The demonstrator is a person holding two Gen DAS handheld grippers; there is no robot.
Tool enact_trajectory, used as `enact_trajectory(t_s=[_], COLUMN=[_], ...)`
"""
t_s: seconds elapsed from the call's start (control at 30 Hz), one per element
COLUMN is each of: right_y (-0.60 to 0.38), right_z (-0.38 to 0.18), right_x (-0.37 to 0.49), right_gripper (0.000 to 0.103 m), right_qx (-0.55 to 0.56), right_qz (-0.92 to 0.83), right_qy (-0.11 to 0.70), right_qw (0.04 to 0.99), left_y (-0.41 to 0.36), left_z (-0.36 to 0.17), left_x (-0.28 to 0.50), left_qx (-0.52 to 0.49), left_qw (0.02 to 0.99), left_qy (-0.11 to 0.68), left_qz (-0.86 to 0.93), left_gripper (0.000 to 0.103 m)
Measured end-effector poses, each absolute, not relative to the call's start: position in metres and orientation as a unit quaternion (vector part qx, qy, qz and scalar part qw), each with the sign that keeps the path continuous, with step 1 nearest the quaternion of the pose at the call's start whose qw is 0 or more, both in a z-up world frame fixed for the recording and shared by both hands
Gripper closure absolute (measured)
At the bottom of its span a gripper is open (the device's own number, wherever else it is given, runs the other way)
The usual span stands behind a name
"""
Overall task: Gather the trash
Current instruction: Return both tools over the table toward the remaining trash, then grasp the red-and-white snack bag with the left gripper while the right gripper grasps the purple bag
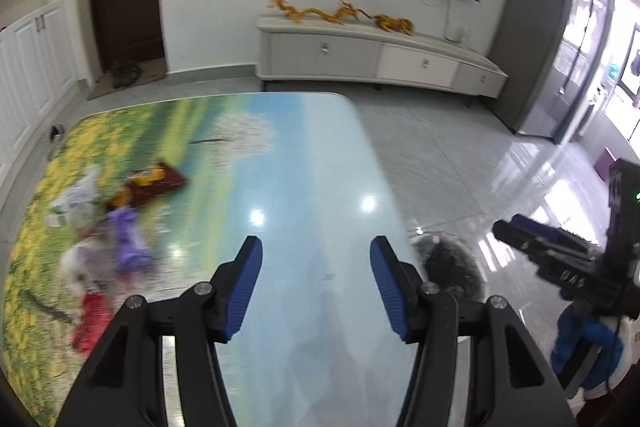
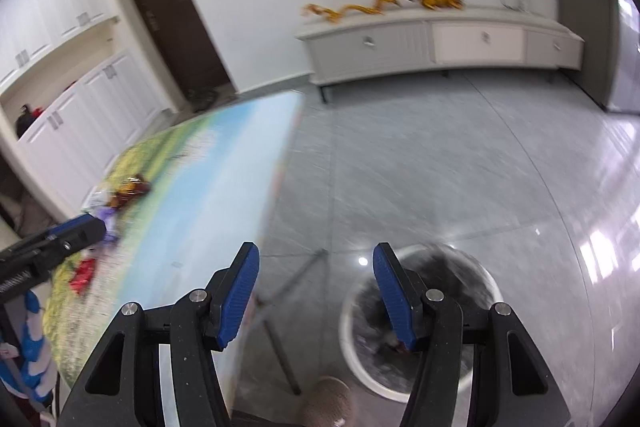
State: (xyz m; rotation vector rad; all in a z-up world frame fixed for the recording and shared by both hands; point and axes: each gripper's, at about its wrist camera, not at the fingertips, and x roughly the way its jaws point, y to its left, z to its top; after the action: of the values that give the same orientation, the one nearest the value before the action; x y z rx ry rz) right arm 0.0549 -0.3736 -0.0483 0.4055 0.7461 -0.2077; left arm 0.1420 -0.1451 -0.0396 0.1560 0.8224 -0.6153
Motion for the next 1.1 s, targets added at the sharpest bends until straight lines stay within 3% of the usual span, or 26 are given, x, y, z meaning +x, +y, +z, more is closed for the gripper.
enact_trajectory(t_s=[0.37,0.5,0.9,1.1], right_y=[-0.296,-0.264,-0.164,-0.139], right_z=[-0.038,-0.043,-0.080,-0.101], right_x=[0.124,0.154,0.251,0.275], right_gripper=[0.046,0.053,0.057,0.065], right_qx=[0.165,0.150,0.138,0.133], right_qz=[-0.003,0.040,0.150,0.168], right_qy=[0.363,0.374,0.418,0.437], right_qw=[0.917,0.915,0.885,0.873], left_y=[0.005,0.036,0.041,0.037], left_z=[-0.059,-0.079,-0.119,-0.124], left_x=[0.172,0.180,0.193,0.192], left_qx=[0.024,-0.005,-0.008,-0.001], left_qw=[0.897,0.889,0.873,0.870], left_qy=[0.408,0.433,0.460,0.461], left_qz=[-0.165,-0.147,-0.162,-0.177], left_gripper=[0.049,0.049,0.049,0.052])
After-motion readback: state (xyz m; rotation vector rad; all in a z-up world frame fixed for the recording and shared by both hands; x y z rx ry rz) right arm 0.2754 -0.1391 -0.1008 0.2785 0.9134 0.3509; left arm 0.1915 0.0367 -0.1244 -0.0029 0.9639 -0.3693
